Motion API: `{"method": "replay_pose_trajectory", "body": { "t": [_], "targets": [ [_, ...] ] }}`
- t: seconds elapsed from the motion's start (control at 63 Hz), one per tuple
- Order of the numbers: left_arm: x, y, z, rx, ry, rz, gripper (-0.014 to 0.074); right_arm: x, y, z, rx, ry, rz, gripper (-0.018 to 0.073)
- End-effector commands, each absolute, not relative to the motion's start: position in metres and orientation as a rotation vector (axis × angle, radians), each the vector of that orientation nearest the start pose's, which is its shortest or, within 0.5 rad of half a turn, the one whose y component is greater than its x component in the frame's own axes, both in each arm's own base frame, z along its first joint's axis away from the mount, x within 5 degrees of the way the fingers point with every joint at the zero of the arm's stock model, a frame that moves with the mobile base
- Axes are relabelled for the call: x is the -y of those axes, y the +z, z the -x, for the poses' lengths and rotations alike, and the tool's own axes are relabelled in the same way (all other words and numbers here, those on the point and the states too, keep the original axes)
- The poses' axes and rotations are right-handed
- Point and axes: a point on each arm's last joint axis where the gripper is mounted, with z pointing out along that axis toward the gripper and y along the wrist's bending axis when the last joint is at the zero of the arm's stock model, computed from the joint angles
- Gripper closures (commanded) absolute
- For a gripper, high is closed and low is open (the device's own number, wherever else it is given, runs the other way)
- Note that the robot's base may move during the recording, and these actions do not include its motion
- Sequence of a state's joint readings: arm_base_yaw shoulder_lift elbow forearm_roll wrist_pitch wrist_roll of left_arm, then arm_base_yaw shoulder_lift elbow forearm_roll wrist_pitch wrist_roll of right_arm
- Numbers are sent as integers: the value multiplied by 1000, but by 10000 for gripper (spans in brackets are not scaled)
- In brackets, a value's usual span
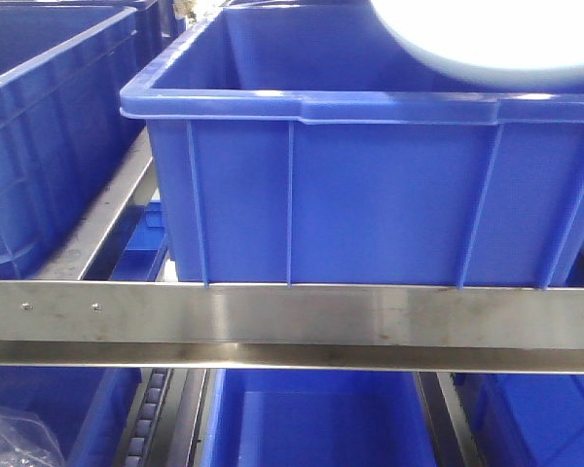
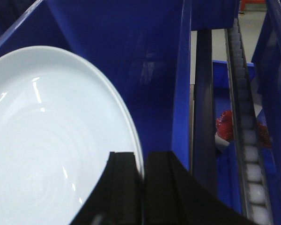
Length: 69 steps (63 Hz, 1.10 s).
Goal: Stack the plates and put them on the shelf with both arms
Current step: 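Lower the plates into the blue bin and open the right gripper, then raise the empty right gripper up out of the blue bin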
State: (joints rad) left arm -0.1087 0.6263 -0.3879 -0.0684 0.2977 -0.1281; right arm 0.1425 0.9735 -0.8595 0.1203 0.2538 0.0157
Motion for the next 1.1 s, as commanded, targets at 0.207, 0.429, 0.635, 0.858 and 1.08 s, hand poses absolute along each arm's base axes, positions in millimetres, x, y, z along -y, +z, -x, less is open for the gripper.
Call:
{"method": "replay_pose_trajectory", "body": {
  "t": [0.207,0.429,0.635,0.858,1.08],
  "targets": [
    [17,280,-130,-1920,-231,73,508,-48,405,-319,-1743,320,-79,511],
    [17,280,-130,-1920,-231,73,508,-72,391,-368,-1814,354,-42,316],
    [17,280,-130,-1920,-231,73,508,-77,388,-371,-1818,361,-32,-45],
    [17,280,-130,-1920,-231,73,508,-73,406,-344,-1846,374,-14,40],
    [17,280,-130,-1920,-231,73,508,-39,421,-266,-1695,329,-79,372]
  ]
}}
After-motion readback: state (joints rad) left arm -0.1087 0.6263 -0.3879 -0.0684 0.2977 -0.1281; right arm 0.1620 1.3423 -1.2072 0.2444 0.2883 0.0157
